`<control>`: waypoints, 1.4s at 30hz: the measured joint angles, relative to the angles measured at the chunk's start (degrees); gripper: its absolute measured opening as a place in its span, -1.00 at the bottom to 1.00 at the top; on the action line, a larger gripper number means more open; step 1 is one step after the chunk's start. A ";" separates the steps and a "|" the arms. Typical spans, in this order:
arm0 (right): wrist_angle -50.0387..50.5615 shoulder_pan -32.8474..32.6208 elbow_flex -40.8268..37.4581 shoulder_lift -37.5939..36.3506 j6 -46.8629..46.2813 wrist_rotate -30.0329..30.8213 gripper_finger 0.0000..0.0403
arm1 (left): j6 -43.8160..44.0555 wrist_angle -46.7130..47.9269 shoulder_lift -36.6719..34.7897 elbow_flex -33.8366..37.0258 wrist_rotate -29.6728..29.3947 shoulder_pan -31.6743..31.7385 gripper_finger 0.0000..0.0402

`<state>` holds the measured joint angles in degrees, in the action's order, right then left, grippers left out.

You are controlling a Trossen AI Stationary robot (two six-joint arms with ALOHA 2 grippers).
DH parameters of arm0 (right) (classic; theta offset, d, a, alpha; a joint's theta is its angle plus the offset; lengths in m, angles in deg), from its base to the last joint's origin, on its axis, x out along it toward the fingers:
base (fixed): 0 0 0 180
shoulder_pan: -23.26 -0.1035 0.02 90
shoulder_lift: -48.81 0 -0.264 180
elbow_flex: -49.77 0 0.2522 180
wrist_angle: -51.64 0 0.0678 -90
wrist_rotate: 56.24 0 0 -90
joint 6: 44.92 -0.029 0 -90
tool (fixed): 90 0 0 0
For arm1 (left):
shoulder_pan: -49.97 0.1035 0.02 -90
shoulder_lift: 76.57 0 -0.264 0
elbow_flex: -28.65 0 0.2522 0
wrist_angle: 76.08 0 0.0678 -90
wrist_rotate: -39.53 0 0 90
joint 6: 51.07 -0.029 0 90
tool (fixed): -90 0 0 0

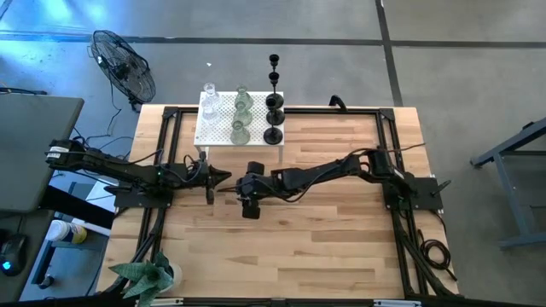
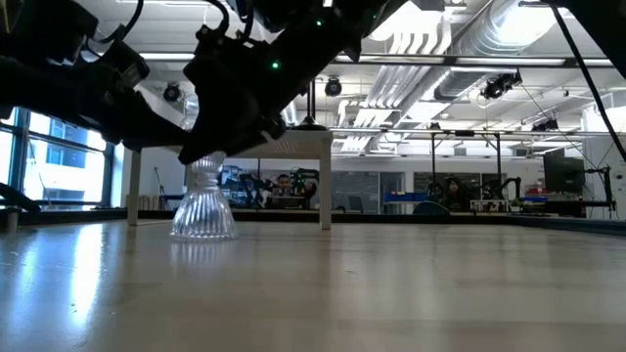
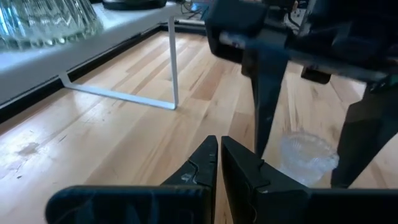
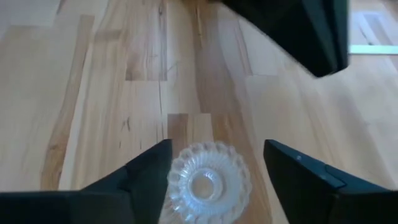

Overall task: Pick & Place candle stick holders
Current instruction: Align the transparent candle holder with the other transparent candle holders on the shelf

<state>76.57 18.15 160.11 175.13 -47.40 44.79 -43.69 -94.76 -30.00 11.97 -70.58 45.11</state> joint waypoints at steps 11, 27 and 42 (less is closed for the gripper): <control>6.47 -4.01 -1.62 -9.10 3.27 7.31 0.17 | -0.02 4.11 0.07 0.04 0.94 -0.02 -0.91; -30.36 -11.04 -53.24 -35.03 -12.60 15.06 -0.97 | 10.63 28.49 0.04 -10.98 5.51 -10.03 -0.91; -38.93 -14.03 -59.98 -39.26 -12.05 20.55 -0.99 | 26.64 18.43 14.00 -11.61 -18.09 -25.90 0.33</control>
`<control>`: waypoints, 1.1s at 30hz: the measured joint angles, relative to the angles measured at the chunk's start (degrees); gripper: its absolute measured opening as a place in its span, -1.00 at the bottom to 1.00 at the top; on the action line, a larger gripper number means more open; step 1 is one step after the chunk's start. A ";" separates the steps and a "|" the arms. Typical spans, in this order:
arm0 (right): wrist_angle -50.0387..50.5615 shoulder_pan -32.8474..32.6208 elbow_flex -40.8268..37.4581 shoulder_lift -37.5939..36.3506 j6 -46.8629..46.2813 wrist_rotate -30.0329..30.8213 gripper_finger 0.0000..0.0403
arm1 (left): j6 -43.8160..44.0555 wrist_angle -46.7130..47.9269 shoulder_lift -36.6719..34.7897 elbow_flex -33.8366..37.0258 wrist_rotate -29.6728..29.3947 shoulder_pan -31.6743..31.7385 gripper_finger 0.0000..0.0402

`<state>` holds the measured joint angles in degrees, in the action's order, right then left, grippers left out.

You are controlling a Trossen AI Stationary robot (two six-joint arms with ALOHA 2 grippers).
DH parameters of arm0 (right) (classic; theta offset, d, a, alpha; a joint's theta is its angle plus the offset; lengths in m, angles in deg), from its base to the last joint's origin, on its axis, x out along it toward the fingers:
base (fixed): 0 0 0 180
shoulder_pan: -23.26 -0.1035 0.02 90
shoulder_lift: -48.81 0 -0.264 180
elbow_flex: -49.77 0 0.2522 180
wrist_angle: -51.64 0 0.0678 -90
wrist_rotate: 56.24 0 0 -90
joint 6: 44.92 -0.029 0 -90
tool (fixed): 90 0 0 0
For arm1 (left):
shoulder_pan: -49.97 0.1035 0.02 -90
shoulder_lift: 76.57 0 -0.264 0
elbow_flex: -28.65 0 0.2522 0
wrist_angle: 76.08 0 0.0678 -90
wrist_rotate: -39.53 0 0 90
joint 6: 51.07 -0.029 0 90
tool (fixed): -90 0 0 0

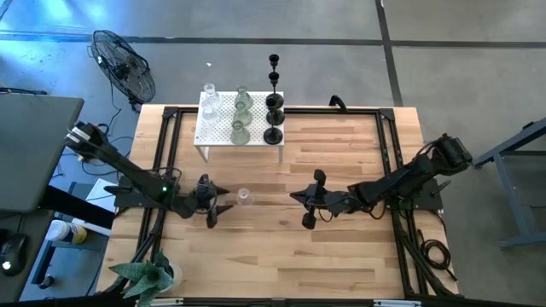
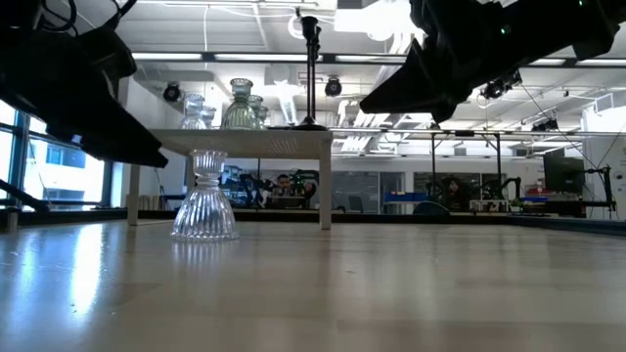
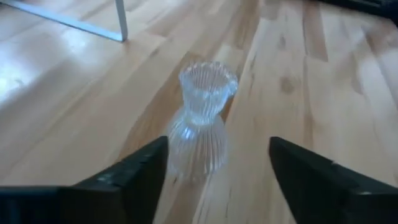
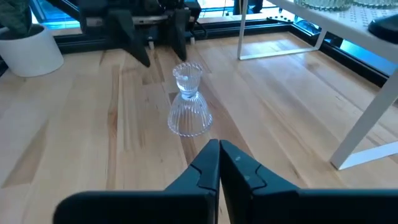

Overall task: Pick & Place candle stick holders
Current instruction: Align the transparent candle holder with the other transparent candle holders on the shelf

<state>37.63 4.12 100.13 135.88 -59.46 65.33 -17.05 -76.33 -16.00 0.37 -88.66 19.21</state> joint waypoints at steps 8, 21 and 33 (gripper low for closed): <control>-0.35 0.00 0.04 0.00 0.49 0.00 -0.99 | -5.59 -17.47 13.83 -0.63 -9.67 0.08 0.64; -0.39 -0.04 0.09 0.04 1.07 0.44 -1.00 | -9.03 -22.03 24.88 -6.63 -5.59 9.05 0.62; -0.39 -0.04 0.09 0.04 1.54 0.44 -1.00 | -12.56 -21.87 24.86 -7.32 -3.83 9.00 -0.17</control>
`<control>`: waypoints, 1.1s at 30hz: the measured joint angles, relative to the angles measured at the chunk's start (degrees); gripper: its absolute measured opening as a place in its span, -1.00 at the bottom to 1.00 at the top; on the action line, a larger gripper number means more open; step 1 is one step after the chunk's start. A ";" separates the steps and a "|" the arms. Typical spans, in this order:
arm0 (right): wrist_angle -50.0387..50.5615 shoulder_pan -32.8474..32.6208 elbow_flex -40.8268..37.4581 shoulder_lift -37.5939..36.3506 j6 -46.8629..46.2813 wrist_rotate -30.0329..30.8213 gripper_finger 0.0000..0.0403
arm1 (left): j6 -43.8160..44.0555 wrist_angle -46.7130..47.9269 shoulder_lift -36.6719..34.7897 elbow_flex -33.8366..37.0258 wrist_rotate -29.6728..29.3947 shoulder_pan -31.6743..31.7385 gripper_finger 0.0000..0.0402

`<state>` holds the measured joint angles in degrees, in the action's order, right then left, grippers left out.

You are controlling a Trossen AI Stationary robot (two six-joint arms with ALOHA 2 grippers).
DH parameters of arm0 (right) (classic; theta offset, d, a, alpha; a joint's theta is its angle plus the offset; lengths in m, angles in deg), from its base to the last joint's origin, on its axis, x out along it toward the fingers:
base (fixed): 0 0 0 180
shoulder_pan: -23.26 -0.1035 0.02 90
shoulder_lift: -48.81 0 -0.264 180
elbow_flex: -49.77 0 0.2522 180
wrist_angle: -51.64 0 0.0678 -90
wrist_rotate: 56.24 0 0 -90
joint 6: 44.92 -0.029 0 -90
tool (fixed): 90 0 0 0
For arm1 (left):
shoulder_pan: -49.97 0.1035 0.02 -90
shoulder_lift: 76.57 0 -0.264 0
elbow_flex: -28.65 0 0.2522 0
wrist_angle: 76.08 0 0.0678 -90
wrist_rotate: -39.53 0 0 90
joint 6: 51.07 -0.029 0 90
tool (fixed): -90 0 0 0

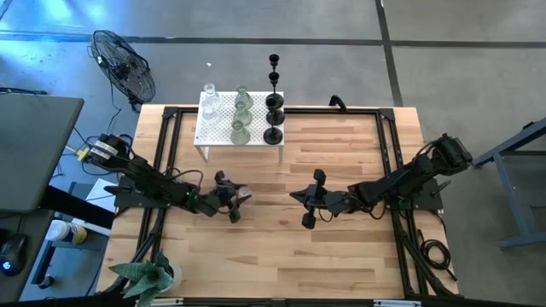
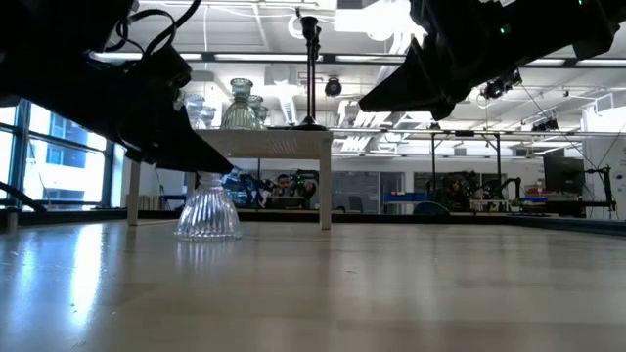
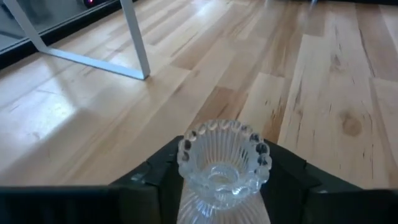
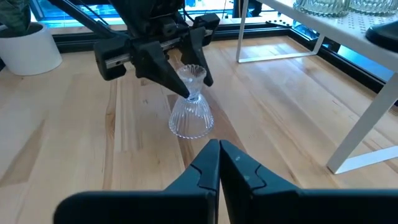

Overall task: Pick & Place candle stick holders
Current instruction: Align the transparent candle holder with the other transparent candle holders on the shelf

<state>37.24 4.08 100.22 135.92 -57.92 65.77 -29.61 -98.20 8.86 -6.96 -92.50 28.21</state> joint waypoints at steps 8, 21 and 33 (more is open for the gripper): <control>0.00 0.00 0.00 0.02 0.02 -0.02 -1.00 | -3.29 1.54 -8.37 0.02 0.82 -0.02 -0.24; 0.01 0.00 0.00 0.02 0.02 -0.38 -1.00 | -1.54 38.37 -44.50 -4.33 -5.94 0.00 -0.23; 0.02 0.00 -0.01 0.04 0.00 -0.39 -0.99 | 4.34 71.46 -47.04 -23.31 -19.23 0.04 -0.23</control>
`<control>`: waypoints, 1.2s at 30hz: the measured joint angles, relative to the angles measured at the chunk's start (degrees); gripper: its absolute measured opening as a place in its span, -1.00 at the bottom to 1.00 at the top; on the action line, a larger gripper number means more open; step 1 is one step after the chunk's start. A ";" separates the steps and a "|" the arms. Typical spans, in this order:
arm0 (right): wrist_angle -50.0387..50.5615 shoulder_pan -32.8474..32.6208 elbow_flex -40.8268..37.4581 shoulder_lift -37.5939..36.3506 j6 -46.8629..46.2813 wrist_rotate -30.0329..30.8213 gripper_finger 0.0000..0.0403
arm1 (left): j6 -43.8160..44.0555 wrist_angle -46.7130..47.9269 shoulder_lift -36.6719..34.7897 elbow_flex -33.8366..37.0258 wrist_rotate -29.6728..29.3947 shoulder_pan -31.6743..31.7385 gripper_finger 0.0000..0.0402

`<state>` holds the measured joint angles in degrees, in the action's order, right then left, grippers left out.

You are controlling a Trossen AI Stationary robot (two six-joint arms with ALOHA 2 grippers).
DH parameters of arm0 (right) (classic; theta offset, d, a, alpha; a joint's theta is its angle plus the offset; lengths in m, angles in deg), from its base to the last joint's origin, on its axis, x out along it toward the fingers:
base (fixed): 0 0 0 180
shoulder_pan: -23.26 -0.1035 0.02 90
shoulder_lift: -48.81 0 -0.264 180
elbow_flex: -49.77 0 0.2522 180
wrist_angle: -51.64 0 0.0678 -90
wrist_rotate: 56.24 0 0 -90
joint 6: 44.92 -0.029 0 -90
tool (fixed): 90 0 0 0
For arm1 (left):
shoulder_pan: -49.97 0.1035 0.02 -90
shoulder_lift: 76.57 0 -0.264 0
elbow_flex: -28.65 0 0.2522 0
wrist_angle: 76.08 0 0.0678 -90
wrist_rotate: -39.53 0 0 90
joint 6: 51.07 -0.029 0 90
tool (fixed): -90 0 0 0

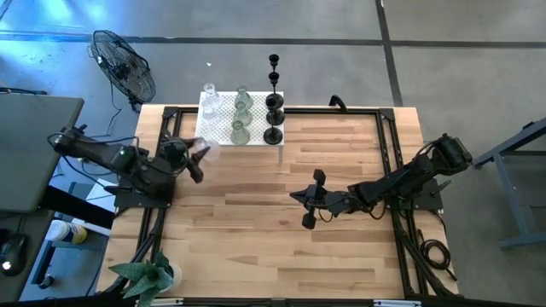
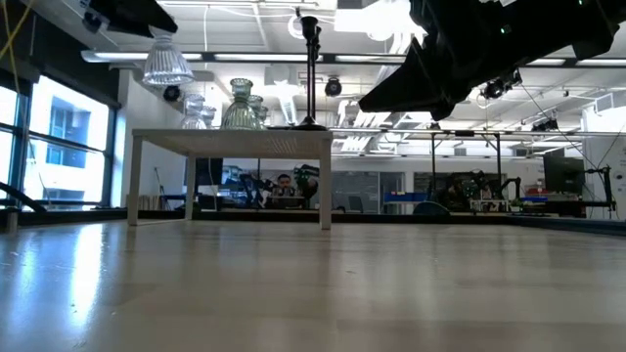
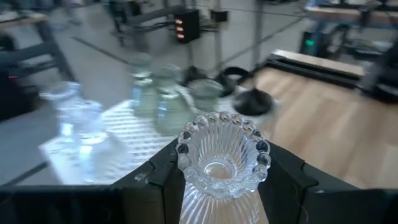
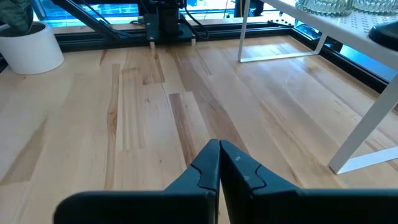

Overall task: Pick & Place candle stick holders
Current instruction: Align the transparent candle holder with the other transparent candle holders on the shelf

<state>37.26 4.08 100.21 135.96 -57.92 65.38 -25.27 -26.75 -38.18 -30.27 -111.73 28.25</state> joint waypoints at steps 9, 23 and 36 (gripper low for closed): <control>-0.01 0.00 -0.02 0.00 0.00 -0.02 -1.00 | 4.66 8.58 0.56 -2.89 4.54 10.27 -0.23; 0.00 0.00 0.01 0.00 0.15 -0.07 -1.00 | -2.12 3.46 3.02 -2.91 23.45 33.62 -0.23; 0.00 0.00 0.01 0.00 0.42 -0.09 -1.00 | -5.00 1.34 7.33 -2.91 31.43 43.09 -0.22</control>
<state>37.26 4.08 100.22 135.96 -57.50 65.29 -30.27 -25.40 -30.85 -33.18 -80.31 71.34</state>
